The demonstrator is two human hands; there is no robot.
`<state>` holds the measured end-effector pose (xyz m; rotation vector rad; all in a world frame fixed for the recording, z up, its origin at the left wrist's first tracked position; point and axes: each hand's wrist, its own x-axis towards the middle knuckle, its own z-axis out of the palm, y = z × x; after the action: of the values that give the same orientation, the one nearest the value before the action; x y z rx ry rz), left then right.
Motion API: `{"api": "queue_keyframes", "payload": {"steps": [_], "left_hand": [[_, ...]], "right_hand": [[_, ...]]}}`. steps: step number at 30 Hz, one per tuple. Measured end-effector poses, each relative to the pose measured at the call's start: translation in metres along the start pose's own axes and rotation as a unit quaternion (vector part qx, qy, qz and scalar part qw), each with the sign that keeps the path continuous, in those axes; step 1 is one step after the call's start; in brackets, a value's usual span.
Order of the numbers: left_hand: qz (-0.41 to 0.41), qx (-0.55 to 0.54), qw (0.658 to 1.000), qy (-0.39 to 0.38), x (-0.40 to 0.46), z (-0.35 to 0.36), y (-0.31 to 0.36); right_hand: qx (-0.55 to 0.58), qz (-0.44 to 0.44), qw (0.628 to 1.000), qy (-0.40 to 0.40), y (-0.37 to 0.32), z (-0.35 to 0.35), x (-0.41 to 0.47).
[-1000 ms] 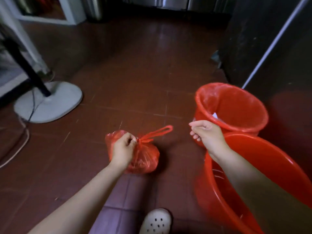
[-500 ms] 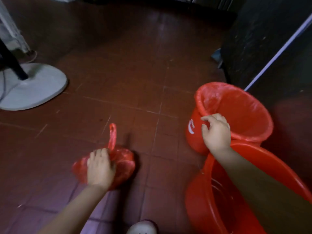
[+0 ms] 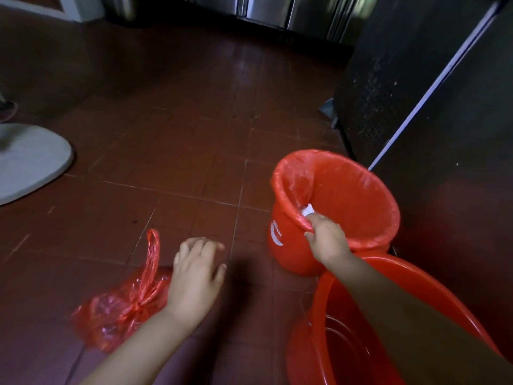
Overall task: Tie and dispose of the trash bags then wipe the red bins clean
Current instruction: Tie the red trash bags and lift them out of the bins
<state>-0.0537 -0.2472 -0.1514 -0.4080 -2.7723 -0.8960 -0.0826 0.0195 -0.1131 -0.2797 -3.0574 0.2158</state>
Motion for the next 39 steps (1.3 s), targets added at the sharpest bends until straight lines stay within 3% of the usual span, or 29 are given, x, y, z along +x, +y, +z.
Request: {"api": "queue_keyframes", "payload": {"steps": [8,14,17,21,27,29,32,35,37,39], "left_hand": [[0.057,0.003,0.998,0.003,0.012,-0.02,0.003],[0.187,0.06,0.975,-0.099,0.007,-0.045,-0.02],[0.199,0.022,0.967,-0.159,-0.008,-0.057,-0.032],[0.179,-0.026,0.975,-0.126,-0.022,-0.062,-0.031],[0.133,0.098,0.977,-0.131,0.0,-0.055,-0.008],[0.14,0.114,0.974,-0.136,0.008,-0.055,-0.003],[0.119,0.035,0.984,-0.126,0.016,-0.06,-0.001],[0.08,-0.012,0.997,0.0,0.03,-0.073,-0.009],[0.046,0.088,0.993,0.063,0.047,-0.079,-0.024],[-0.026,0.213,0.977,-0.003,0.058,-0.078,-0.037]], "right_hand": [[0.082,-0.192,0.974,-0.086,-0.039,-0.001,-0.032],[0.111,-0.274,0.946,-0.135,-0.066,0.0,-0.068],[0.14,-0.282,0.935,-0.16,-0.074,-0.003,-0.085],[0.17,-0.267,0.927,-0.201,-0.078,-0.007,-0.099],[0.226,-0.22,0.92,-0.233,-0.072,-0.006,-0.098],[0.284,-0.195,0.918,-0.197,-0.068,-0.009,-0.088],[0.331,-0.147,0.931,-0.043,-0.063,-0.017,-0.072],[0.31,-0.12,0.939,0.088,-0.057,-0.026,-0.061],[0.244,-0.069,0.953,0.167,-0.046,-0.031,-0.055],[0.099,0.024,0.98,0.172,-0.028,-0.032,-0.049]]}}
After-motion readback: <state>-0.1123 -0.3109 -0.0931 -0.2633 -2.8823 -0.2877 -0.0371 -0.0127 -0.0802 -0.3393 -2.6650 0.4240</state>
